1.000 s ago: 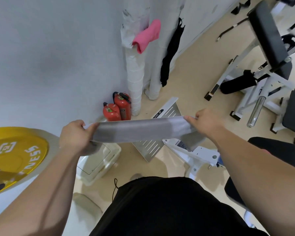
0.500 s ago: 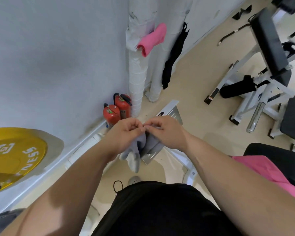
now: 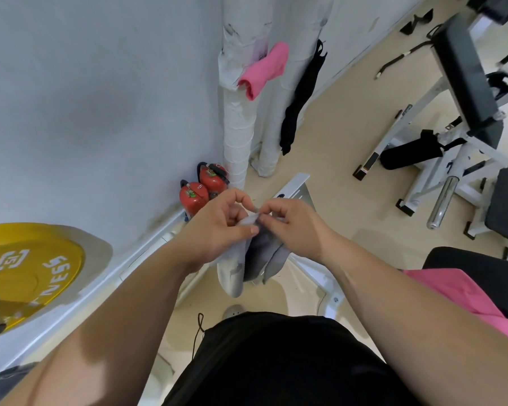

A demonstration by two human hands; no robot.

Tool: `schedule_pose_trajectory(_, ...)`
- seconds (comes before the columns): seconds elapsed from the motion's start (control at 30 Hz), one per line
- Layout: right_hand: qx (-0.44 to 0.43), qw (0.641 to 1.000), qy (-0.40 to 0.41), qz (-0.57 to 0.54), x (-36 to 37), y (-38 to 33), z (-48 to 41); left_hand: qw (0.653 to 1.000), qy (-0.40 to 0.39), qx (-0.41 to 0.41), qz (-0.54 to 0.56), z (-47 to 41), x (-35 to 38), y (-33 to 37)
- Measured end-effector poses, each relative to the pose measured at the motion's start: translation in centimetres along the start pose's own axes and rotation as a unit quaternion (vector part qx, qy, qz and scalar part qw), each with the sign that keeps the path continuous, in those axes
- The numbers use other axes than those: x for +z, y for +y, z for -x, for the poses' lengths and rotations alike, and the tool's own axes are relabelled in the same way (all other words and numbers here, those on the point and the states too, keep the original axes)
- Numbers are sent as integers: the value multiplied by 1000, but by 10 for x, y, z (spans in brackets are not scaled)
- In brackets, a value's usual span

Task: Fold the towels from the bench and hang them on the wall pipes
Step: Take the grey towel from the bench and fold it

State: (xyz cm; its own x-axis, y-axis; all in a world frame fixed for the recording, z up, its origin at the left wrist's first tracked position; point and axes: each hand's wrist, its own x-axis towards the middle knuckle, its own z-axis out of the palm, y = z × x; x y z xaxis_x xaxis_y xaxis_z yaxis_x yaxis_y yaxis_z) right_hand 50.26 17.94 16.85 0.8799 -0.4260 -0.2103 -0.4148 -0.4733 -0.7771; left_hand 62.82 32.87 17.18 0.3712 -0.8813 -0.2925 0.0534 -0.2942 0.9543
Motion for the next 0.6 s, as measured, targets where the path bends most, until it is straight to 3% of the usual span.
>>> schedule_pose_trajectory(0.17, 104, 991, 71, -45, -8, 8, -2, 991, 96, -74, -57, -2, -13, -17)
schedule_pose_trajectory(0.33, 207, 954, 156, -153, -12, 6, 0, 982, 164, -78, 57, 0, -8, -27)
schedule_pose_trajectory(0.47, 280, 878, 162, -353, 2, -8, -2, 982, 176, -29, 62, 0, 17, -14)
schedule_pose_trajectory(0.6, 257, 803, 170, -510, 10, -26, 2, 984, 158, 10, 80, 1, 36, -9)
